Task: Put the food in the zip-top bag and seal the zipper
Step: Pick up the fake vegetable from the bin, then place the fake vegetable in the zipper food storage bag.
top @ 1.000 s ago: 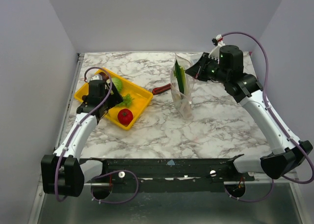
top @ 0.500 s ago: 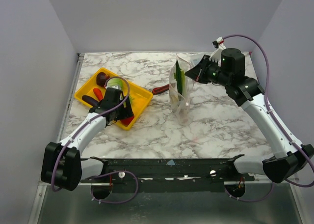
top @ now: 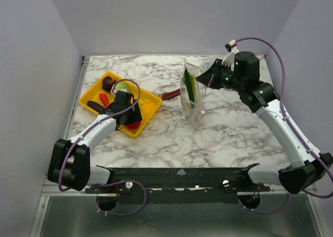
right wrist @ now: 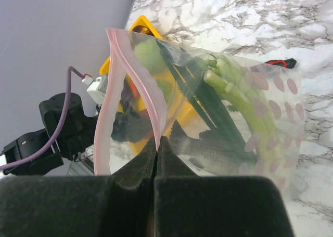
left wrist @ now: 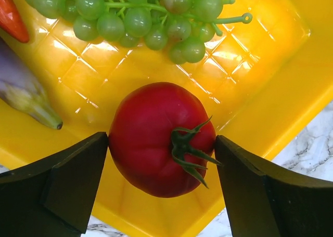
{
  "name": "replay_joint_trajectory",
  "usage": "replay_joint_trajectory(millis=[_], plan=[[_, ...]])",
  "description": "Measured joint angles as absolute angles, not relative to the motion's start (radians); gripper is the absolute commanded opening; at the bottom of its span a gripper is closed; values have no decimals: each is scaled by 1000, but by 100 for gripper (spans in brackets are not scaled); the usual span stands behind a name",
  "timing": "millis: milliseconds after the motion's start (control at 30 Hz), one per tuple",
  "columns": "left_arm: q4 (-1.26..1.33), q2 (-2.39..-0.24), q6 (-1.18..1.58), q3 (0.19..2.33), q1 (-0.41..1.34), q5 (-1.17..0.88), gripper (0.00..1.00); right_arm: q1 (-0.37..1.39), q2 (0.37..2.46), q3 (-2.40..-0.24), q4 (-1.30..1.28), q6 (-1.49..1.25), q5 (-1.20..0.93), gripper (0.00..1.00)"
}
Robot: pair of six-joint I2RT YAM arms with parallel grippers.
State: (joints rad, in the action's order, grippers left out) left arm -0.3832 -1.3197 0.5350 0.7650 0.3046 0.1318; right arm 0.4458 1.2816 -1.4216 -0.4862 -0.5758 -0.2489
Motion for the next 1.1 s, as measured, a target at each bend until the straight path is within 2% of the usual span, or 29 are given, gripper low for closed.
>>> replay_joint_trajectory(millis=[33,133,300,600,833,933,1100], plan=[[-380,-1327,537,768,305,134,65,446,1282,-1422,-486,-575,-249,0],[-368,-1337,544,773,305,138,43,446,1282,-1422,-486,-575,-249,0],[-381,-1329,542,773,308,139,30,446,1282,-1422,-487,-574,-249,0],[-425,-1159,531,773,308,150,21,446,1282,-1422,-487,-575,-249,0],[-469,-1034,500,808,308,140,19,446,1282,-1422,-487,-575,-249,0],[-484,-990,480,863,308,77,20,446,1282,-1422,-487,-575,-249,0],[-350,-845,477,957,318,-195,27,446,1282,-1422,-487,-575,-249,0]])
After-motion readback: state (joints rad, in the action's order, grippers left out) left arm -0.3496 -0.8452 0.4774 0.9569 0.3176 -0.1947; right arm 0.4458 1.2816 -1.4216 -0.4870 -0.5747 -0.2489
